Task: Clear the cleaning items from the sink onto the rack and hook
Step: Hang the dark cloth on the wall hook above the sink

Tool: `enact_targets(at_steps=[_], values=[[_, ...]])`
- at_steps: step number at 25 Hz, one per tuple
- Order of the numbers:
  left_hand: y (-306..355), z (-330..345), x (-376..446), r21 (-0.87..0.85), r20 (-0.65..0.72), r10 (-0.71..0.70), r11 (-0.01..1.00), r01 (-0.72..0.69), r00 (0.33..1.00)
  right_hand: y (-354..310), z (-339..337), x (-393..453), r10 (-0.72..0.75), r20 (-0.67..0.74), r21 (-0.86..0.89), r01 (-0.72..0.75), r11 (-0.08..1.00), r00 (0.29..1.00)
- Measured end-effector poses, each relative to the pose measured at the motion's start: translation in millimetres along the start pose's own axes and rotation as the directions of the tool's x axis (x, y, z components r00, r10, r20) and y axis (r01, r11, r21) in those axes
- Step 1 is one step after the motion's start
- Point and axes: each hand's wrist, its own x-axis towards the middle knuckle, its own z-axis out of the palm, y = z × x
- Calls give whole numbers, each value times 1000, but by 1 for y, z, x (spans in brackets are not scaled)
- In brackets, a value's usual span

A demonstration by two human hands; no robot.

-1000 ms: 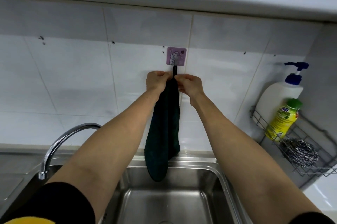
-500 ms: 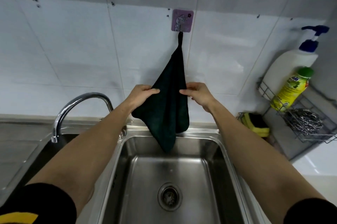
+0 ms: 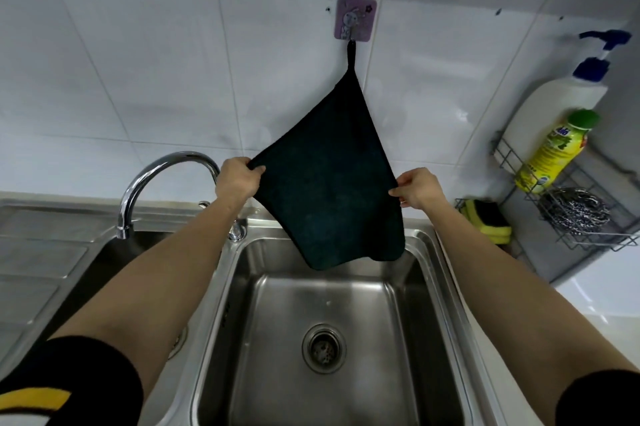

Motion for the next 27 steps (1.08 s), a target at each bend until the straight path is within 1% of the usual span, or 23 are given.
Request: enact_targets(at_steps=[1,3,5,7,9,12,15,17,21,22,27], values=[[4,0,3,2,-46,-13,1000,13,999,1,-4,3,26,-32,-9,-27,1000,999],[14,3,10,-77,-92,-84,994,77,992,1,-5,10,63,-74,5,-63,998,995],[19,10,19,-259,-102,-189,953,158,977,1,2,19,104,-93,81,-96,992,990],[23,17,24,-473,-60,-302,848,239,951,1,13,26,147,-100,178,-128,976,984],[28,25,29,-631,-11,-362,725,275,932,-2,23,34,191,-100,297,-154,942,976],[35,33,37,-748,30,-417,593,297,908,-6,36,45,248,-114,445,-173,879,962],[30,45,54,-800,90,-408,515,310,909,-14,43,50,293,-83,573,-195,796,953],[23,59,70,-811,74,-394,511,285,916,-20,48,54,285,-55,634,-187,750,957],[46,53,49,-794,51,-365,550,259,930,-15,53,62,245,-45,646,-159,747,969],[50,51,44,-787,48,-359,561,257,932,-14,53,60,249,-31,637,-173,751,968],[50,48,29,-666,-16,-302,714,215,953,-13,55,57,217,-9,623,-164,765,976]])
